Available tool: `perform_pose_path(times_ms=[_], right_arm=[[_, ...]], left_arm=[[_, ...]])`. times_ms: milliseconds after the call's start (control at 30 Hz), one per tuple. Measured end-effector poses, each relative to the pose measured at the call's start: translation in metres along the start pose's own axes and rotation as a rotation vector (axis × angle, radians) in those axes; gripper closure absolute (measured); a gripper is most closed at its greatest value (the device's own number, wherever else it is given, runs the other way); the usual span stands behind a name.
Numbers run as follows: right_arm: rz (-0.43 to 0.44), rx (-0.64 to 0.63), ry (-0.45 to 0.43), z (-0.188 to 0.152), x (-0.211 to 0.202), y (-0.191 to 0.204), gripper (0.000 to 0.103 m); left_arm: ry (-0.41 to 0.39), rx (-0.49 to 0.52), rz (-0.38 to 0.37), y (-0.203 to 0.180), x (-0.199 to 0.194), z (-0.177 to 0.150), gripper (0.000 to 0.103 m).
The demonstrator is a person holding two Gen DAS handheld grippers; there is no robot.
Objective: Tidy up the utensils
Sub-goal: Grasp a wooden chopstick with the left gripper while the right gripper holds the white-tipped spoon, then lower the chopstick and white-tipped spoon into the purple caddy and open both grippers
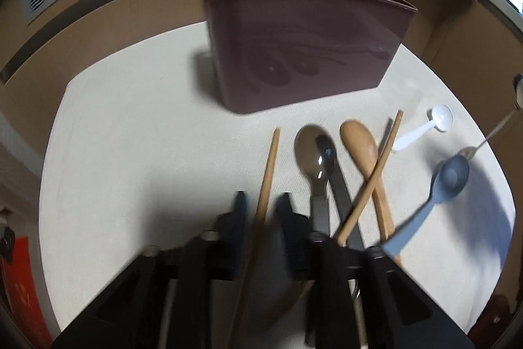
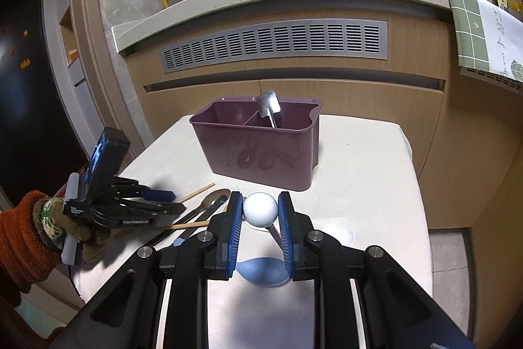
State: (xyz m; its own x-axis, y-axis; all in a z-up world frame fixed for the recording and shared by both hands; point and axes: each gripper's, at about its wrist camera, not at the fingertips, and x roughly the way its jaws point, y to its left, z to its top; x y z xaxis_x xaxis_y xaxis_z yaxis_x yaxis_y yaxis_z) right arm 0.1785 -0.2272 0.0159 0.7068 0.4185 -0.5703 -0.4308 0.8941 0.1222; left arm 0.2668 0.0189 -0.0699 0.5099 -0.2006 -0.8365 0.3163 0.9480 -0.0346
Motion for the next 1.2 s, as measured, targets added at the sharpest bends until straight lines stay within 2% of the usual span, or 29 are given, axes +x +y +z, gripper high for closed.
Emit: perform_pose_path(times_ms=[133,200,267,400,467,533,733,867,933,1033,1067,1133,1200], right_arm=[[-0.002,-0.029,0.001,0.002,-0.002,0.005,0.084],[-0.002,-0.033,-0.014,0.003,-0.007,0.005,0.084],[0.0,-0.025,-0.031,0.005,-0.012,0.002,0.084],[0.015,0.019,-0.046,0.01,-0.015,-0.008,0.084],[0.036,0.042,-0.044,0.012,-0.015,-0.01,0.084],[0.059,0.064,-0.044,0.014,-0.015,-0.011,0.084],[0.052,0.045,-0.044,0.014,-0.016,-0.003,0.084],[0.045,0.051,-0.044,0.015,-0.017,-0.006,0.084],[0.042,0.048,-0.052,0.02,-0.017,-0.006,0.084],[0.037,0.033,-0.121,0.046,-0.027,-0.003,0.084],[0.045,0.027,-0.162,0.059,-0.034,-0.002,0.084],[0.07,0.0,-0.268,0.093,-0.05,0.0,0.084],[0.077,-0.037,-0.334,0.121,-0.054,0.002,0.084]], left_arm=[[0.01,0.007,0.015,-0.005,0.007,0.015,0.098],[-0.021,-0.037,-0.009,-0.003,-0.005,0.016,0.098],[-0.076,-0.103,-0.044,0.002,-0.025,0.013,0.098],[-0.252,-0.214,-0.121,0.009,-0.081,-0.001,0.098],[-0.336,-0.246,-0.126,0.011,-0.105,-0.007,0.098],[-0.373,-0.249,-0.113,0.008,-0.117,-0.007,0.098],[-0.395,-0.247,-0.115,0.002,-0.12,-0.004,0.098],[-0.431,-0.305,-0.152,0.006,-0.119,0.0,0.098],[-0.514,-0.343,-0.196,0.01,-0.131,0.012,0.098],[-0.734,-0.394,-0.244,0.017,-0.17,0.042,0.098],[-0.837,-0.397,-0.232,0.017,-0.183,0.054,0.098],[-0.983,-0.405,-0.177,0.015,-0.195,0.069,0.098],[-1.087,-0.428,-0.111,0.013,-0.192,0.081,0.098]])
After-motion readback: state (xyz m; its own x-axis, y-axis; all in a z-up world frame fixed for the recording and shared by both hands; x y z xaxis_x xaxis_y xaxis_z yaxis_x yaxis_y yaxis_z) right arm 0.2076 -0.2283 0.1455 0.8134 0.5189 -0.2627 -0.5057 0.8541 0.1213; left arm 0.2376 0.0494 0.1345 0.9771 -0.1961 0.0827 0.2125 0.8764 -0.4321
